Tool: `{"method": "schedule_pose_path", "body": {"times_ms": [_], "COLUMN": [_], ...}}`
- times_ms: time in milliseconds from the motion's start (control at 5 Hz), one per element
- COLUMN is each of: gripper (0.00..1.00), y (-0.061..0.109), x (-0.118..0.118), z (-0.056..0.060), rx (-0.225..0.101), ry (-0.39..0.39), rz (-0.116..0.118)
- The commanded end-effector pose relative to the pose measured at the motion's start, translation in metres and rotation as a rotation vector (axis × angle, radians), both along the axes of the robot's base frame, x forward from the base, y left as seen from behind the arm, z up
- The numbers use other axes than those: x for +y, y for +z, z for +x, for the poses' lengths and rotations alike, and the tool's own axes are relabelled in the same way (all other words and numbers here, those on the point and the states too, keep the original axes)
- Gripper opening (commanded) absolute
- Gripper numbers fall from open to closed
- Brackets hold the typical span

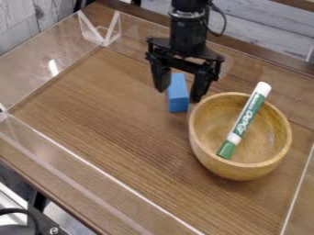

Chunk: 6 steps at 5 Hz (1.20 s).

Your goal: Put the blue block in the brown bowl

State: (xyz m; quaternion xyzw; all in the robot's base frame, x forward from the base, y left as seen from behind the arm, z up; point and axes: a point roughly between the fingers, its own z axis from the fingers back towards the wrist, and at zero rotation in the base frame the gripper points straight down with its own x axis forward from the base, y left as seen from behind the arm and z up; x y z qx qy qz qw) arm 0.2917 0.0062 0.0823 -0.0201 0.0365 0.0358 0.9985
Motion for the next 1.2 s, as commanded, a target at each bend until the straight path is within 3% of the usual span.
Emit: {"method": "schedule_pose_path", "body": {"times_ms": [0, 1000], "gripper": [1.00, 1.00], "y": [0.005, -0.020], "x": [0.004, 0.001], "z": [0.006, 0.009], "rx": [-0.056, -0.090], "ry": [0.014, 0.017], "rz": [-0.003, -0.021]}}
